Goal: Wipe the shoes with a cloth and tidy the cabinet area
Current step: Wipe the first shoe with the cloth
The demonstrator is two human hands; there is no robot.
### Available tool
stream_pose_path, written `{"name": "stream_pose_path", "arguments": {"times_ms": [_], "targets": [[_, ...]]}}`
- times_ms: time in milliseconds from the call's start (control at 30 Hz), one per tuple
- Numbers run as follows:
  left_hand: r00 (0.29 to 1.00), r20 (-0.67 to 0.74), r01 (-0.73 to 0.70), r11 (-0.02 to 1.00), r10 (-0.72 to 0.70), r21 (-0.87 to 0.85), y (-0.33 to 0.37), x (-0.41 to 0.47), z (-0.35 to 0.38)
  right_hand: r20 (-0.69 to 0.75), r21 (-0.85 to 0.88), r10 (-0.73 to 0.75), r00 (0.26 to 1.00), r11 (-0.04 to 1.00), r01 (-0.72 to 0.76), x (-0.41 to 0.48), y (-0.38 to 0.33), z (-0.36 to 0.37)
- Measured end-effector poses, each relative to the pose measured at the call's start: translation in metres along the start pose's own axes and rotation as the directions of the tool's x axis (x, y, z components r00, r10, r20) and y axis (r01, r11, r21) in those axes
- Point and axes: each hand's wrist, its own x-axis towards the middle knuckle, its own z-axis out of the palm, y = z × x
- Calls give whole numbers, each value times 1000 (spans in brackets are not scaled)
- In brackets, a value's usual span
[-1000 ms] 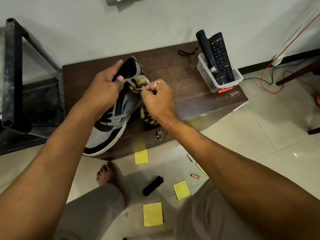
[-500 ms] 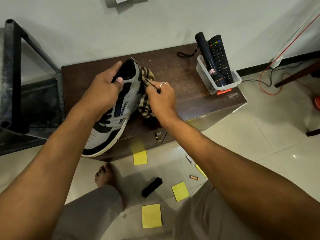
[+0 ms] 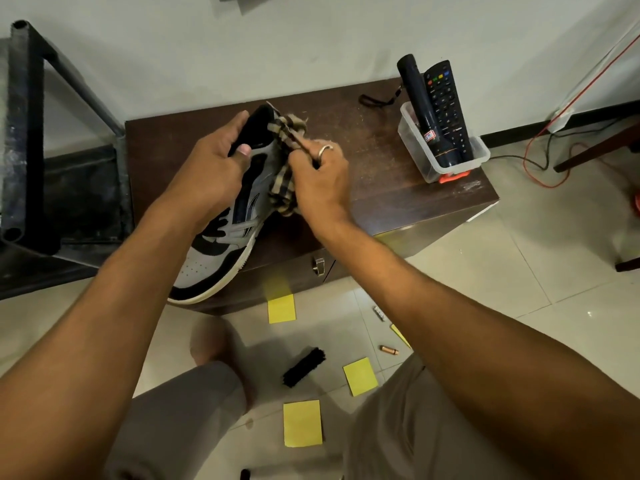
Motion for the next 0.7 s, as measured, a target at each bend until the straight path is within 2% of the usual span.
{"name": "stream_pose_path", "arguments": {"times_ms": [167,300,333,467,667,700], "targets": [[1000,-16,15,1000,-16,-27,2,2,-1,134,-43,6,991,999,-1,-21,14,-2],[1000,-5,7,1000,-7,-20,1,0,0,-114,85,46,992,996,-37,0,-1,-10],[1000,-3,4,1000,-5,-18,1,0,0,-124,97,57,991,994,-45,4,-3,-11],[1000,-9,-7,1000,7,-3,1,0,1,76,24,99,992,995,-101,-2,6,-1],[1000,-16,-2,1000,2,-6,1,1,1,150,-34,101,983,995,-97,-4,11,-14],[1000,-11,-6,1000,5,-10,1,1,1,125,-21,90,988,996,-88,-2,9,-16]]}}
